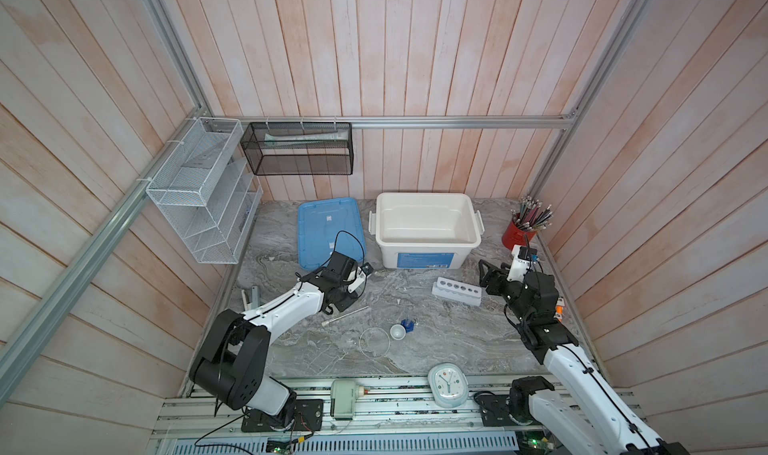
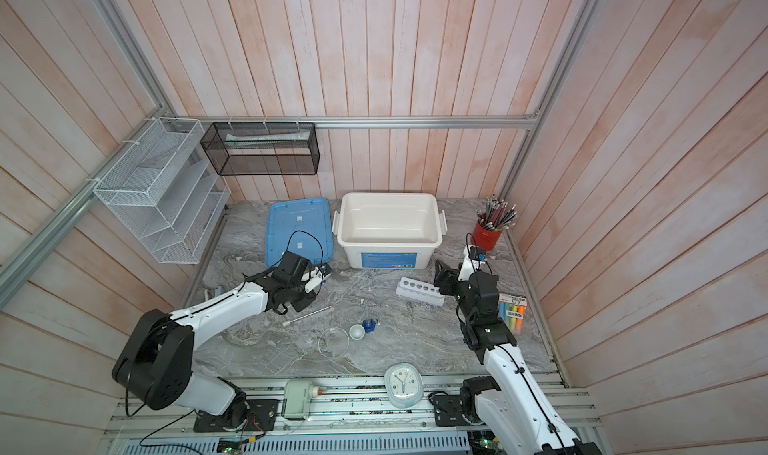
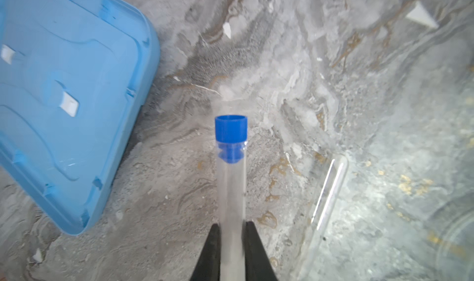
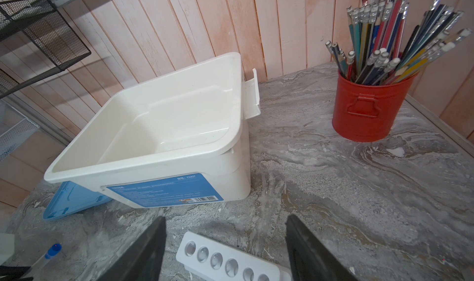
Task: Organize the chemistry lab equipment
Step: 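Carry the tube toward the right gripper while the right gripper reaches to meet it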
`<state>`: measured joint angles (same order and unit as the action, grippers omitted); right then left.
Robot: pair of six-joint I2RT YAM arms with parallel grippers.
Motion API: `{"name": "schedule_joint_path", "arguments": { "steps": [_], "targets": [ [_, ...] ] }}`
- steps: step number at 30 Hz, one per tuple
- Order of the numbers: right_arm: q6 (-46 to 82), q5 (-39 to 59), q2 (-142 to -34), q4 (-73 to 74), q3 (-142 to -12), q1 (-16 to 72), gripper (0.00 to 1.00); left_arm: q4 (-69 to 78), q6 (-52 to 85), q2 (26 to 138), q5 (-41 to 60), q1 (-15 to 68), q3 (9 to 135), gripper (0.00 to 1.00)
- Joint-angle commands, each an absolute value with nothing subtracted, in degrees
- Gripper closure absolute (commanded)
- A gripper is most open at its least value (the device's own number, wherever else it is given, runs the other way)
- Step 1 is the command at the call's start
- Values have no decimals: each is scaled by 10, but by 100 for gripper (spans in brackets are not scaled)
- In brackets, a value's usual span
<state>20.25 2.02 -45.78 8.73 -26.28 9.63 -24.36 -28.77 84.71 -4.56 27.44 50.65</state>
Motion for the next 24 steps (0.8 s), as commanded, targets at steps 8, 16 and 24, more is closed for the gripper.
{"name": "schedule_joint_path", "arguments": {
  "steps": [8,16,24],
  "targets": [
    [189,122,-423,8,-343,101,24,-244,-227,722,45,275,541,85],
    [204,243,-418,-19,-420,151,24,-188,-147,634,240,275,554,84],
    [184,221,-454,-34,-489,276,24,-65,-78,603,401,275,506,84]
  ]
}}
